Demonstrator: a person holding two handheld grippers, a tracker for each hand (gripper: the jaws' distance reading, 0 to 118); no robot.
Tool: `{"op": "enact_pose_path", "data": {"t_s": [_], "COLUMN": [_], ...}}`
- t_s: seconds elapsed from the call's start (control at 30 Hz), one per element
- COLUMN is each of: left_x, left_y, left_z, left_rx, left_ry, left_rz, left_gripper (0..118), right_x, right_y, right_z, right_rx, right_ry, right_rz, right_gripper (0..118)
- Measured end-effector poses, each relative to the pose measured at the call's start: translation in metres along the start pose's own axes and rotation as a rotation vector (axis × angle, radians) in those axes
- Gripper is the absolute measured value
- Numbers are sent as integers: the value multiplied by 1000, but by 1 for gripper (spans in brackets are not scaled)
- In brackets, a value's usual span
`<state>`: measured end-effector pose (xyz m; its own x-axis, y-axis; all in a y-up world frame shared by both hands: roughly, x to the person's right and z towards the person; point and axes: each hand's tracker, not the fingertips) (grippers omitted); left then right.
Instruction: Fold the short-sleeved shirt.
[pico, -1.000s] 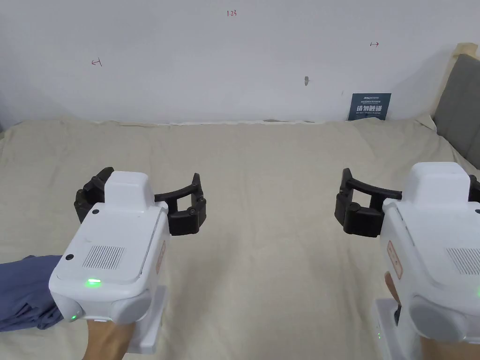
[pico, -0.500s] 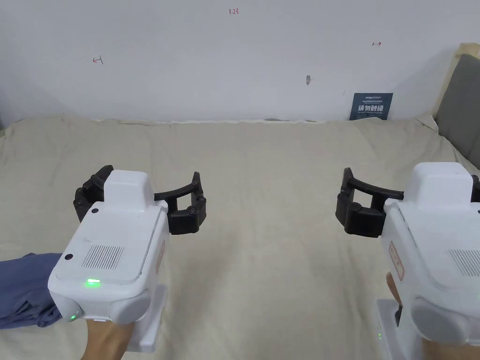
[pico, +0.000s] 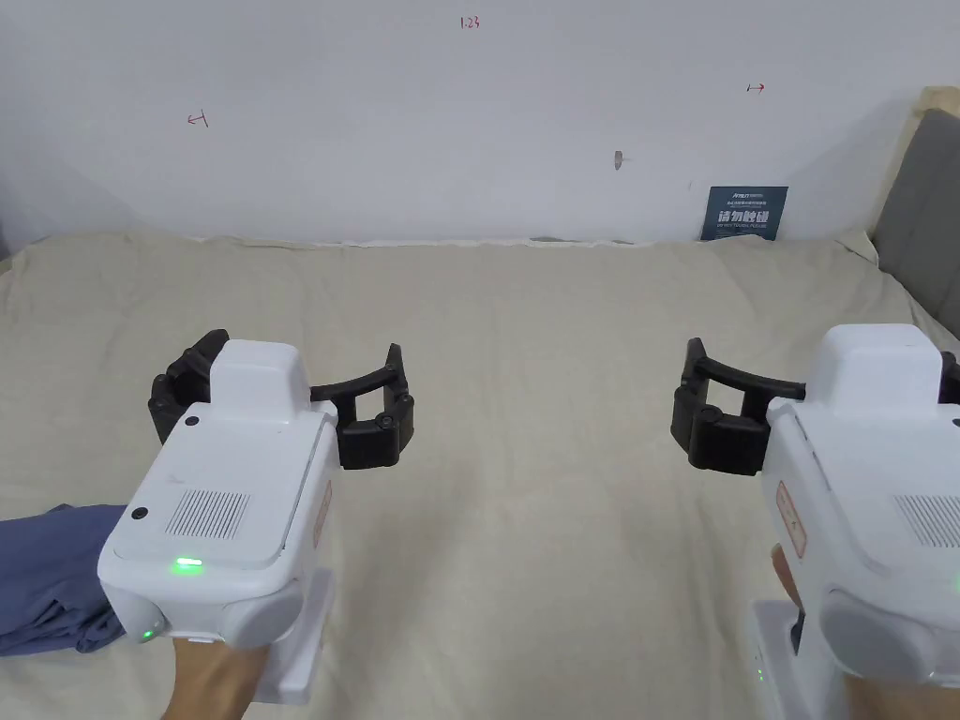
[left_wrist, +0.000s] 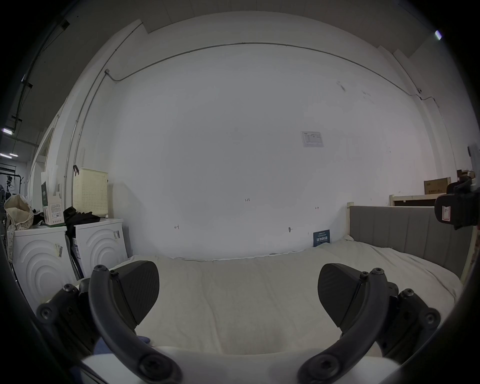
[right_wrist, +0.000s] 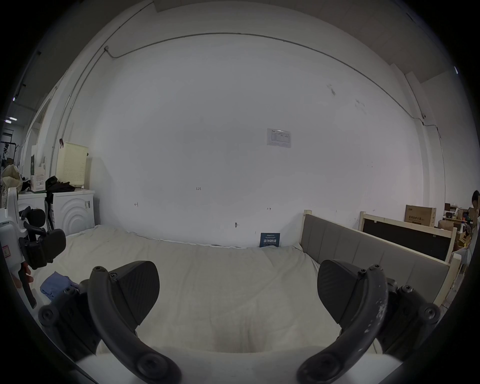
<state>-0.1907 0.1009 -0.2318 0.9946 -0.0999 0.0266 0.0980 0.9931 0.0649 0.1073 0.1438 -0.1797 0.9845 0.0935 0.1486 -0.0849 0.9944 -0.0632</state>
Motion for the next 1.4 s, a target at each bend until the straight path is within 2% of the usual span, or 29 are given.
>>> {"op": "enact_pose_path", "data": {"t_s": [0.23, 0.43, 0.5, 0.57, 0.63, 0.77, 1.0, 1.13, 1.3, 1.4], "left_x": [0, -1, -1, -1, -1, -2, -4, -5, -5, -5], "left_y": [0, 0, 0, 0, 0, 0, 0, 0, -1, -1], "left_z": [0, -1, -1, -1, -1, -1, 0, 0, 0, 0], "left_rx": [1, -3, -4, -4, -4, -3, -3, -3, -5, -6], "left_ry": [-1, 1, 2, 2, 1, 2, 1, 5, 4, 5], "left_rz": [-2, -6, -4, -1, -1, -2, 9, 10, 14, 10], "left_gripper": [118, 118, 118, 118, 118, 118, 118, 118, 118, 118], "right_x": [-3, 1, 2, 3, 0, -5, -12, -7, -6, 0], "right_y": [5, 20, 21, 22, 25, 26, 17, 15, 15, 12], "right_z": [1, -16, -18, -20, -22, -27, -26, -26, -29, -29], "right_rx": [-34, -335, -348, -373, -420, -482, -473, -461, -478, -435], "right_ry": [-4, -17, -19, -66, -106, -115, -133, -82, -73, -53], "right_rz": [-7, -114, -148, -176, -162, -120, -94, -153, -162, -208], "right_gripper": [118, 118, 118, 118, 118, 118, 118, 118, 118, 118]}}
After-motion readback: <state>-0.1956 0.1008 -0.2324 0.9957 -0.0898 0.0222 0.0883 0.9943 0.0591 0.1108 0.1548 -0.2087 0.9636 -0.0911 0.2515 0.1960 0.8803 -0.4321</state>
